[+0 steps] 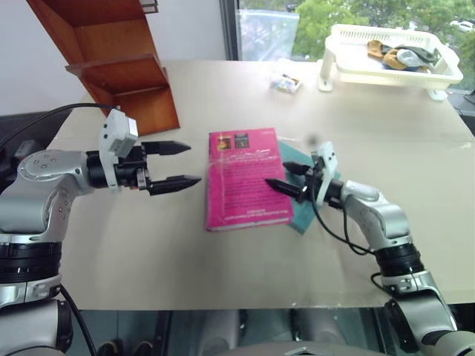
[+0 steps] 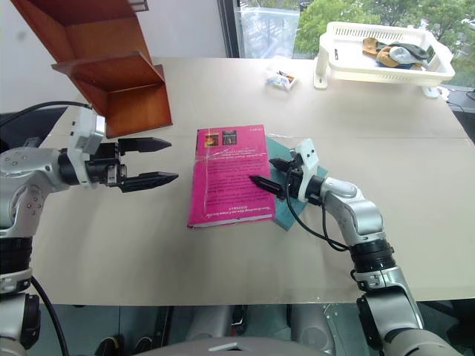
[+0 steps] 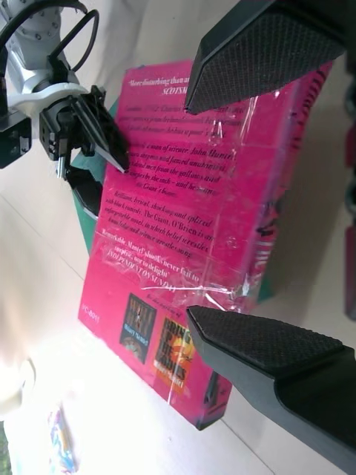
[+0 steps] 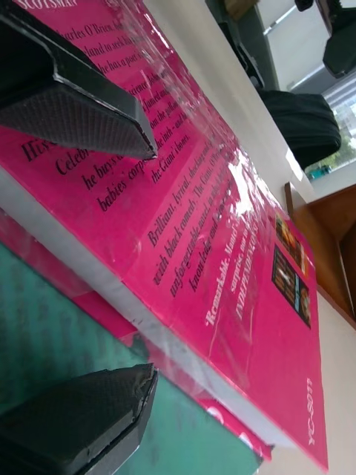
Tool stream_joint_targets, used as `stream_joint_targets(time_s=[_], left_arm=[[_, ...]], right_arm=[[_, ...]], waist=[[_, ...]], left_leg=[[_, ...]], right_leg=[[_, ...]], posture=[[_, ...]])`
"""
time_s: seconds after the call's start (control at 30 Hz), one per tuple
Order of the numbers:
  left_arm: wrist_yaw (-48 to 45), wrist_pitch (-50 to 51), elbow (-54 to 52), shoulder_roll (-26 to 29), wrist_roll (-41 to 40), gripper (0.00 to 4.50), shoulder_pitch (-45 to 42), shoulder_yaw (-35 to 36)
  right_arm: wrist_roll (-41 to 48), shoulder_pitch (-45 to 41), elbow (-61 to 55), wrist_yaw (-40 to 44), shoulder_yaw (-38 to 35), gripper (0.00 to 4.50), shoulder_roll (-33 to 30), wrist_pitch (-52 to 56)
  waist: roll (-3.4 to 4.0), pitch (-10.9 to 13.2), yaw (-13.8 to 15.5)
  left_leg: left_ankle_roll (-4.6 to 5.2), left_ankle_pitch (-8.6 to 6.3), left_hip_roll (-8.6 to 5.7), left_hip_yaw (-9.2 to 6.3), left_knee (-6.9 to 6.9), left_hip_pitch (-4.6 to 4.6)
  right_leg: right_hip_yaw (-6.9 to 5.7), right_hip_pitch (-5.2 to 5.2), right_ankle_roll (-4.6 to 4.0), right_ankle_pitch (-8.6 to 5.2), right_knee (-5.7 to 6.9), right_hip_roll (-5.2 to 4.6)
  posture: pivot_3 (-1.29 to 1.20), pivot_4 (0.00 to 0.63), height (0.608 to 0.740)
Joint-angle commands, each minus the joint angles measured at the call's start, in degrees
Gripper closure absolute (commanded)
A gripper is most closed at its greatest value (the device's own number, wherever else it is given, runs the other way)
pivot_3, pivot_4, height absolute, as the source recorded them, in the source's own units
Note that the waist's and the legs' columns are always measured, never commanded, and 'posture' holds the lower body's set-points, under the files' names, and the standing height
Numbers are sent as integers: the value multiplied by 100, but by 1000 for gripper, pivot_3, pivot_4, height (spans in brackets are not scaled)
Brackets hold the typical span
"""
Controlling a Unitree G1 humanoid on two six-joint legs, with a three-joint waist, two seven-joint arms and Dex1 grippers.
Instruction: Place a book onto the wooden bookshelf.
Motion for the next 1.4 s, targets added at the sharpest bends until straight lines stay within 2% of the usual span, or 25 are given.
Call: stream_joint_targets(time_s=[0.03,0.27,0.47,0.63,0.77,0.87,1.0,1.17,1.4], left_arm=[[24,-43,-203,37,-115,35,15,173],[244,140,-58,-171,-235,35,73,168],[579,40,730,-424,31,35,124,147],[606,280,1103,-690,-89,35,208,82],[771,1030,1347,-1061,-500,35,183,191],[978,1544,1626,-1190,-538,35,165,125],[1098,2325,2054,-1447,-849,35,-39,221],[1100,3609,2481,-1793,-1651,35,-460,562],[930,4481,3150,-2085,-1921,35,-1058,484]], right_arm=[[9,-72,-195,-25,-44,0,44,-26],[-40,-116,-140,3,-295,0,-128,-231],[233,171,-570,551,-729,0,-804,-362],[485,689,-1150,1264,-1208,0,-1677,-593],[977,1426,-1774,2153,-1870,0,-2546,-730],[1727,2314,-2389,2934,-2719,0,-3391,-203],[2473,3183,-2949,3323,-3949,0,-4172,511],[2747,3645,-3322,3133,-4778,0,-4316,780],[2891,3951,-3746,2794,-4891,0,-4135,803]], waist=[[-2,1,2],[-2,1,14],[-4,2,21],[-5,4,44],[-9,5,88],[-10,6,141],[-13,5,147],[-23,2,160],[-32,8,162]], left_leg=[[0,0,0,0,0,0],[0,0,-1,0,0,0],[0,0,-2,-1,0,-1],[1,-1,-5,-3,0,-4],[2,-1,-6,-4,1,-4],[2,-1,-3,-7,2,-4],[2,-1,-1,-10,3,-1],[2,-1,5,-23,27,5],[1,-1,-6,-40,36,-6]], right_leg=[[0,0,0,0,0,0],[-1,0,0,0,0,-2],[-2,0,0,0,0,-2],[-4,2,0,0,-5,-7],[-7,4,1,0,-7,-12],[-9,5,1,0,-6,-12],[-9,13,0,0,-8,-19],[-22,31,1,1,-5,-28],[-39,34,2,1,-5,-20]], posture=[[0,150,740],[0,150,740],[0,150,740],[0,150,740],[0,150,740],[0,150,740],[0,150,740],[0,150,740],[0,150,740]])
